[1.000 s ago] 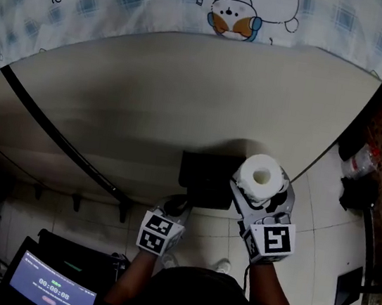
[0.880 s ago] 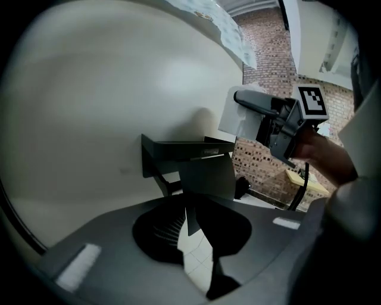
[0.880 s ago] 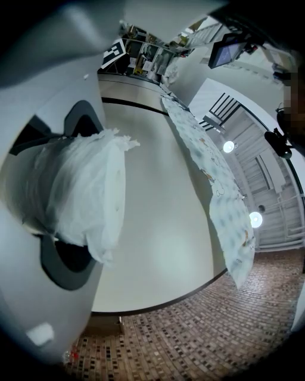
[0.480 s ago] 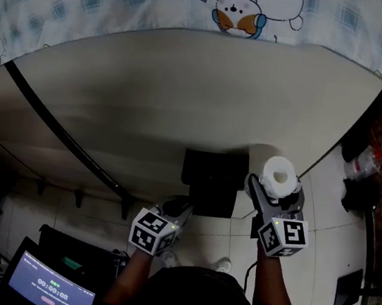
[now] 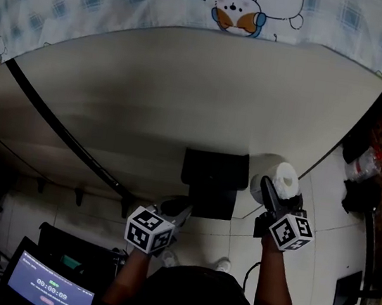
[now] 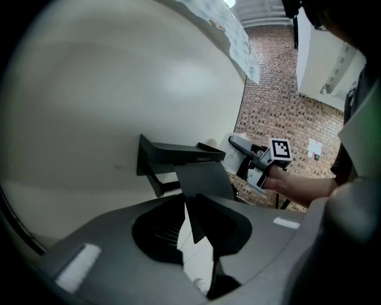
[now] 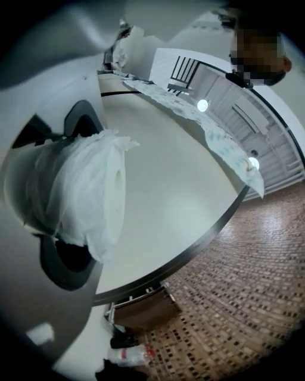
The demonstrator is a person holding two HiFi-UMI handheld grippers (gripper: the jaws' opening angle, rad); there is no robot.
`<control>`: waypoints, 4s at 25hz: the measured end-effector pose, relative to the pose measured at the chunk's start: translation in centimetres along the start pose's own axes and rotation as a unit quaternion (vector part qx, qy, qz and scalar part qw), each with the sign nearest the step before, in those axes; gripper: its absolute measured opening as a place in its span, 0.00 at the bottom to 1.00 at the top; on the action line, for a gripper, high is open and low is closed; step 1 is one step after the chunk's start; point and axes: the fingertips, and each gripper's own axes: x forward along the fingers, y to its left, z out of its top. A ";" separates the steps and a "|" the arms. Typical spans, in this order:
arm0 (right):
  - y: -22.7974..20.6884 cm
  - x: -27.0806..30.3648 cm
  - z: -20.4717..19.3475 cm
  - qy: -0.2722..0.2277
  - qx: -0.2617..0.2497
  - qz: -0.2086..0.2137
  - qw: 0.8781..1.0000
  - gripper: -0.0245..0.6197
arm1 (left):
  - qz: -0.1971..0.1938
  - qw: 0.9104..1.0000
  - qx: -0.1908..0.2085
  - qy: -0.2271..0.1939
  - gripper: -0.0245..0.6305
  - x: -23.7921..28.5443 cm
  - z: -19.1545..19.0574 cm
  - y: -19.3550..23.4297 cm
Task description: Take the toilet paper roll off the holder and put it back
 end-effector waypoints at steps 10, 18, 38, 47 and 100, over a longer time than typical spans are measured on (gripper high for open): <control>0.4 2.4 -5.8 0.000 0.216 0.077 0.973 0.76 | -0.011 1.000 -0.005 0.001 0.16 0.1 0.1 0.0; 0.4 3.2 -8.4 0.005 0.311 0.085 0.947 0.76 | -0.018 1.000 -0.005 0.005 0.16 0.1 0.1 -0.1; 5.6 2.3 -14.0 0.223 0.372 0.250 0.866 0.74 | -0.020 1.000 -0.015 0.005 0.15 0.1 0.0 0.0; 10.8 3.5 -17.6 0.307 0.381 0.302 0.818 0.73 | -0.025 0.999 -0.030 -0.004 0.15 0.2 0.1 0.2; 11.4 -1.1 3.9 -0.034 -0.241 0.066 0.968 0.04 | 0.130 0.966 -0.002 -0.224 0.06 -6.7 9.8 2.6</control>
